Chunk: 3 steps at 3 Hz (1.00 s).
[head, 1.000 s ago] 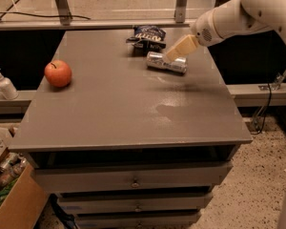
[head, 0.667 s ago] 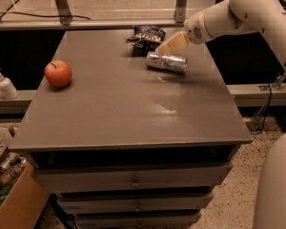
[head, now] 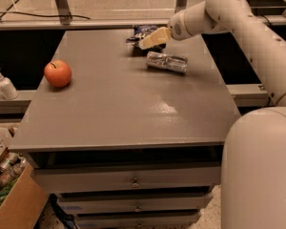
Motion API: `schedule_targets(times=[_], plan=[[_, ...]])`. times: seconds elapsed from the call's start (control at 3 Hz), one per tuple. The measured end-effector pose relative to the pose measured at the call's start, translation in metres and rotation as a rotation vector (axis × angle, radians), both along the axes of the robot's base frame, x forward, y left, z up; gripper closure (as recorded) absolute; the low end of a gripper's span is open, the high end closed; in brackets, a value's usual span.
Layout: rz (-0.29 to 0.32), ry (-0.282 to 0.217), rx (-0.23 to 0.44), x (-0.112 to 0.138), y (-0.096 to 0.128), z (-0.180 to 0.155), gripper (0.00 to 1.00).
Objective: Pick blue chip bag
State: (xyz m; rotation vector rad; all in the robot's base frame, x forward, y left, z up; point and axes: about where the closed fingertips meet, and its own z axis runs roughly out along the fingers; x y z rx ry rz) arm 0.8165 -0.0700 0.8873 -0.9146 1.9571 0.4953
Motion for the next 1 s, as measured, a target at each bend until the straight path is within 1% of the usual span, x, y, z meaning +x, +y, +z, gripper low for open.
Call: schedule_targets(times=[0.33,0.67,1.0], plan=[[-0.028,0.011,0.013,0.016,0.017,-0.008,0.00],[-0.065,0.024,0.005,0.030,0.024,-0.019,0.00],[-0.099,0.038,-0.013,0.037,0.026,-0.029,0.18]])
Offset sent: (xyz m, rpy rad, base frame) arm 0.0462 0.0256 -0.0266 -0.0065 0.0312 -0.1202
